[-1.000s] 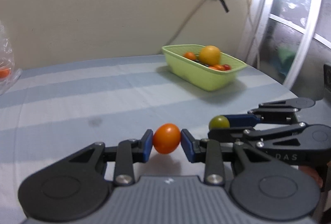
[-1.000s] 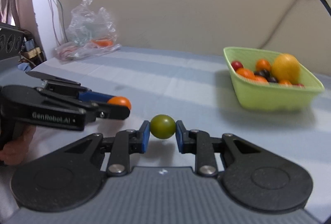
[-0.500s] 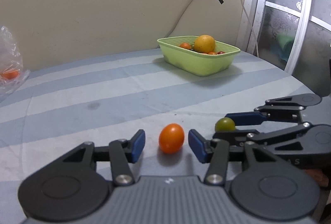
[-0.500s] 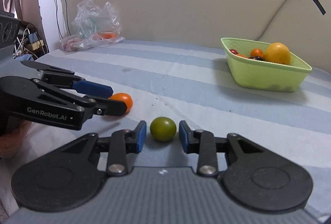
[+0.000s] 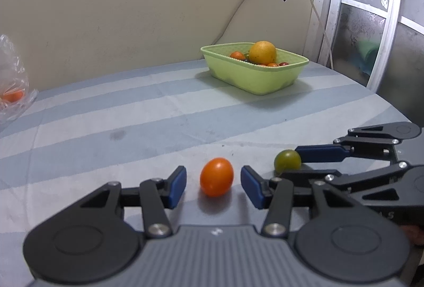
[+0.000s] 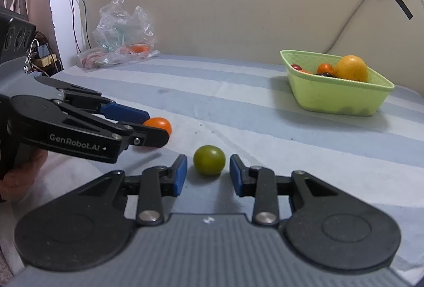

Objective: Organize fruits
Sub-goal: 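Carry both tomatoes over the basket and open both grippers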

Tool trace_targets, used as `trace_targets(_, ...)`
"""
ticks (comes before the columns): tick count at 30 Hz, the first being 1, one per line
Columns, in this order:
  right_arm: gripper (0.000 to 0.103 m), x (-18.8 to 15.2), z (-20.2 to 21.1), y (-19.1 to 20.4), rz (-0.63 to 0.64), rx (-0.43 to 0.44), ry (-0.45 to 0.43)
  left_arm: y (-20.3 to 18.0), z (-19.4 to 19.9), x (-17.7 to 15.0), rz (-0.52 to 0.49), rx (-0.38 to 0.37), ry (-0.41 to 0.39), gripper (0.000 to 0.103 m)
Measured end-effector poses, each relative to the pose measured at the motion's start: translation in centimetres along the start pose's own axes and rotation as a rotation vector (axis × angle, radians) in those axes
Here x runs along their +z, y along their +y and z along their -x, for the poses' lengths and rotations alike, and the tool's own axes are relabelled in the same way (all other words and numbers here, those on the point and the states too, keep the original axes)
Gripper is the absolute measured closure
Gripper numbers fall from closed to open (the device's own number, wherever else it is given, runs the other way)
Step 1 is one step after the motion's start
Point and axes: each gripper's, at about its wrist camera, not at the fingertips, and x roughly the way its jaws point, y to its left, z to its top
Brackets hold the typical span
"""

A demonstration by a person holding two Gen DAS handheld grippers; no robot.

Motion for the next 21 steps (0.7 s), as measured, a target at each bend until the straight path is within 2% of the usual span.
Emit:
trace_targets(2,0.065,-0.1,-0.1,0.1,0.007,-0.003,0.001,0.0,-0.1,-0.2,0.0,-0.008,0.006,0.063)
trace_targets(3,0.065,-0.1,-0.1,0.2,0.01,-0.004,0.001,-0.1,-0.2,-0.2,-0.002,-0.012,0.01,0.073)
trace_targets(4,0.068,-0.2,-0.2,0.2,0.014,-0.006,0.001,-0.1,-0.3,-0.2,-0.004,-0.011,0.014,0.074)
trace_targets(5,0.075,-0.2,-0.2,0.2,0.015,-0.009,-0.003,-0.2,-0.3,0.0,-0.004,-0.01,0.012,0.074)
trace_targets(9,0.075,0.2,-0.1,-0.6,-0.007,-0.017,-0.035,-0.2,-0.7,1.7,0.004,-0.042,-0.002,0.074)
trace_targets(15,0.075,3.1,0.3,-5.0,-0.074,-0.091,-0.146,-1.2,-2.5,8.0,-0.031,-0.082,-0.088,0.074)
trace_targets(18,0.075,5.0,-0.1,-7.8,-0.104,-0.146,-0.199,-1.6,-5.0,11.8,-0.031,-0.113,-0.11,0.074)
trace_targets(21,0.075,6.4,-1.5,-10.4,-0.125,-0.198,-0.214,-1.7,-8.3,15.0,-0.013,-0.129,-0.11,0.074)
